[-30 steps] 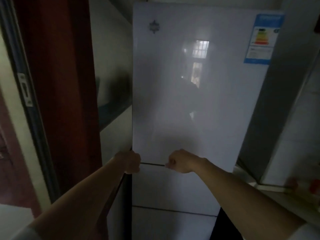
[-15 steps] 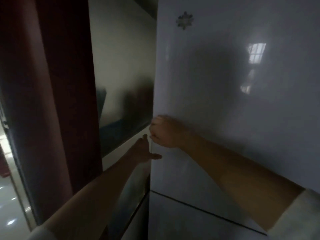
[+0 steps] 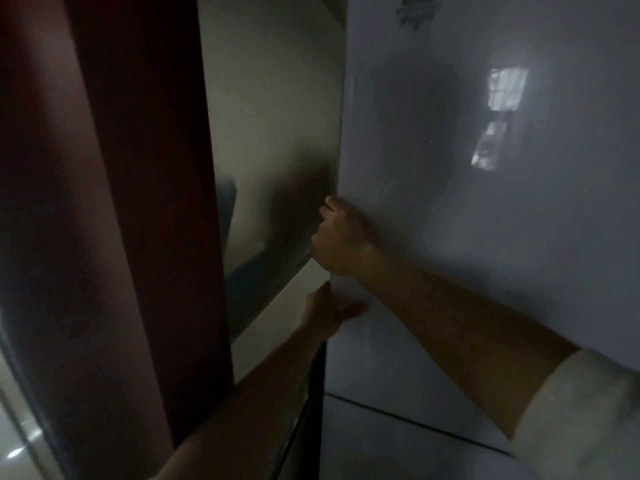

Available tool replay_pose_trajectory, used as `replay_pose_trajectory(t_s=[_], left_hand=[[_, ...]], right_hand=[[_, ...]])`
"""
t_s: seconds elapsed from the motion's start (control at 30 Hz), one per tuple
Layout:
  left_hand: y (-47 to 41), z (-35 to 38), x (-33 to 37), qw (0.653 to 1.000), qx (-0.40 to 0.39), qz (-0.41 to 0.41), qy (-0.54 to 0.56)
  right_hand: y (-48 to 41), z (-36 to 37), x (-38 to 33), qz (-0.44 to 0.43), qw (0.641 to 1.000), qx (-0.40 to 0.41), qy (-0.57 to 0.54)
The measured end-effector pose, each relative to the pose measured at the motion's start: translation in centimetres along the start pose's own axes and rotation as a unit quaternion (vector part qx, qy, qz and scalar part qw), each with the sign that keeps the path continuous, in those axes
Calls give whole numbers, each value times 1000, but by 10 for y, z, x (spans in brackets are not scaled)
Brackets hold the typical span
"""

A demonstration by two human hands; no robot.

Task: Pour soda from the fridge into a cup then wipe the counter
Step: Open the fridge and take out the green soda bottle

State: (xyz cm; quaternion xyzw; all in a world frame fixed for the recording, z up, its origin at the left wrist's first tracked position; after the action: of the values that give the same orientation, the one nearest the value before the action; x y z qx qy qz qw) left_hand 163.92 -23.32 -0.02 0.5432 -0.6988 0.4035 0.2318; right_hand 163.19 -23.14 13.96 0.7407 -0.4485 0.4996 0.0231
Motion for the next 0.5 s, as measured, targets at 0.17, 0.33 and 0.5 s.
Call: replay_pose_trajectory(t_s=[0.17,0.33,0.5], left_hand=[[2,-2,-9,998,51,2,43],[36,0,-20,996,80,16,22],[97,-17,16,998,48,42,20]], right_hand=[[1,7,-4,22,998,-56,13],[31,-45,-14,27,997,62,-35],[84,-111,-18,17,981,171,-88]])
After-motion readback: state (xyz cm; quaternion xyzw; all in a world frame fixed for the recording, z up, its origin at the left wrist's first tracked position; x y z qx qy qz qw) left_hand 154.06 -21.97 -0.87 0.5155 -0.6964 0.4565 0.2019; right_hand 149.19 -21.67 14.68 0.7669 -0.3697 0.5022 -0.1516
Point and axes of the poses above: each hand's wrist, its own y-axis away from the middle knuckle, its own z-axis out of the palm, x = y × z, the point moved 10 cm from there along -y, towards the middle knuckle, and after that the axes turned 13 degrees about z, right-handed, at the moved point
